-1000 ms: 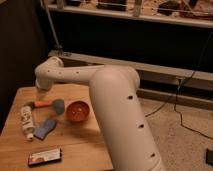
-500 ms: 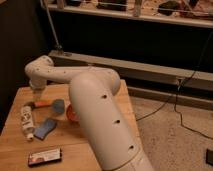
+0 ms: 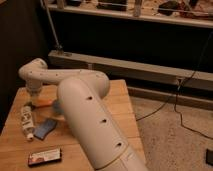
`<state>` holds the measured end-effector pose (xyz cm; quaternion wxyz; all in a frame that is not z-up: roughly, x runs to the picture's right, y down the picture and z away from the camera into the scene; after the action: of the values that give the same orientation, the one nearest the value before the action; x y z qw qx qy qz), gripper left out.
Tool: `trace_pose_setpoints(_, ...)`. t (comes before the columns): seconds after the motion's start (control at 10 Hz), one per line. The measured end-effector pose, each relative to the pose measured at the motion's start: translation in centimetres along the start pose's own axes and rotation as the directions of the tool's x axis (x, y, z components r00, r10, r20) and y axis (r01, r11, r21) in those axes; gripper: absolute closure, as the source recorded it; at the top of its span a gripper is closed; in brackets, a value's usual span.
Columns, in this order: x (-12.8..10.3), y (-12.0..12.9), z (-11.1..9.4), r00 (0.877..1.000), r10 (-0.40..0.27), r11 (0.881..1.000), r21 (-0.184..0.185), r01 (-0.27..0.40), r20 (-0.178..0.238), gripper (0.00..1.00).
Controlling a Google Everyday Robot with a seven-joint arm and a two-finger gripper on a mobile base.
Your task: Place the pepper on the white sponge
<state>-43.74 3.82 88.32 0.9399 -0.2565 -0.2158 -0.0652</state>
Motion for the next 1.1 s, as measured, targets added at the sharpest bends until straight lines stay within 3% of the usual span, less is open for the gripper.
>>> trace_pose_setpoints(0.5, 1.4, 0.6, 2.0, 0.998, 0.025, 0.999, -0.028, -0.027, -0.055, 0.35)
trace_pose_setpoints(0.8, 0.7, 1.7, 3.1, 0.998, -0.011, 0.998, -0.063, 0.007, -0.063, 0.37)
trace_pose_setpoints(1.1, 0.8, 2.4, 3.8, 0.997, -0.016, 0.995, -0.097, 0.009, -0.071, 0.67)
